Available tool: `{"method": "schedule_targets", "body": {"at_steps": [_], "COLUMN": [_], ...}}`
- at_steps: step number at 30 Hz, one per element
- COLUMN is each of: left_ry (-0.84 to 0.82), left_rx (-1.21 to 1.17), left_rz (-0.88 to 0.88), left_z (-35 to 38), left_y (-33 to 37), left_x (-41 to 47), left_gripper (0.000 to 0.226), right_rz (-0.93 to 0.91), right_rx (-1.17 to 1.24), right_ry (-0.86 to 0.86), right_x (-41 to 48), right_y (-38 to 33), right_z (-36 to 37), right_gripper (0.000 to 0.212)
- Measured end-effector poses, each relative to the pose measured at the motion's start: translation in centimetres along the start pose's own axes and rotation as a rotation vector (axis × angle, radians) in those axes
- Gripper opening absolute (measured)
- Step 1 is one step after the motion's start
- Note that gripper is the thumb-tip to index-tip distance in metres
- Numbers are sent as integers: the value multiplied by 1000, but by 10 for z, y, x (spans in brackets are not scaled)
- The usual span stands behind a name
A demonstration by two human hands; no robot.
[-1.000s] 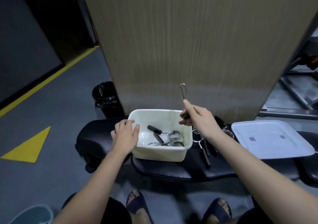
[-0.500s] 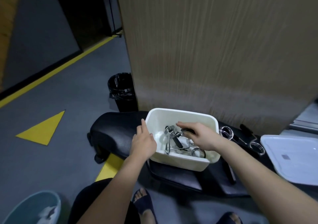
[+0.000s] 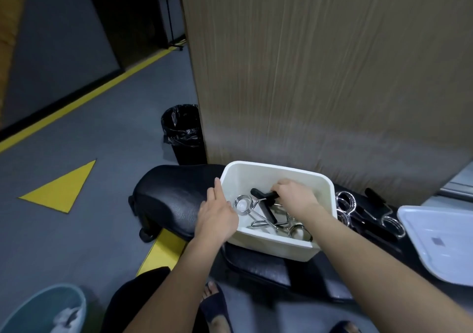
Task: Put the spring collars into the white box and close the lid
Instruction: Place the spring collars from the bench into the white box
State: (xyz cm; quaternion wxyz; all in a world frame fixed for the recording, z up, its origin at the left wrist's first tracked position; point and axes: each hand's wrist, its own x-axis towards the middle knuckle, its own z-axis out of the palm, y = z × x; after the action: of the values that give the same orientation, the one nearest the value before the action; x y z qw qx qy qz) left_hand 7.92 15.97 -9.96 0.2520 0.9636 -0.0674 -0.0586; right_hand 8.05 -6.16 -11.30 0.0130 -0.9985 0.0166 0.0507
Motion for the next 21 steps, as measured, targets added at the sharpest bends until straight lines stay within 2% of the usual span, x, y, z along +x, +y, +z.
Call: {"method": "schedule_targets", "body": {"at_steps": [4, 9, 11, 13, 14, 16, 19, 21], "left_ry": [-12, -14, 0, 6, 8, 38, 234, 338], "left_rx": [18, 40, 29, 46, 62, 141, 337, 365], "left_rz": [-14, -35, -23, -30, -40, -49, 118, 276], "left_z": [-5, -7, -6, -6, -6, -8, -7, -5], "left_y": [2, 6, 6, 6, 6, 10, 18, 25], "left_x": [-1, -2, -2, -3, -4, -8, -18, -28], "left_gripper": [67, 64, 65, 66, 66, 65, 55, 48], "right_rz": [60, 90, 209, 481, 633, 836, 822, 766], "right_rx": [115, 464, 548, 686, 757, 797, 614, 586], "right_ry": [185, 710, 875, 922, 877, 602, 34, -166], "right_x": [-12, -66, -94, -120, -131, -151, -174, -182], "right_y": [1, 12, 22, 39, 49, 66, 78, 77], "right_z": [-8, -36, -41, -35, -28, -5, 27, 39], "right_gripper": [33, 31, 30, 24, 19, 16, 42, 54]}}
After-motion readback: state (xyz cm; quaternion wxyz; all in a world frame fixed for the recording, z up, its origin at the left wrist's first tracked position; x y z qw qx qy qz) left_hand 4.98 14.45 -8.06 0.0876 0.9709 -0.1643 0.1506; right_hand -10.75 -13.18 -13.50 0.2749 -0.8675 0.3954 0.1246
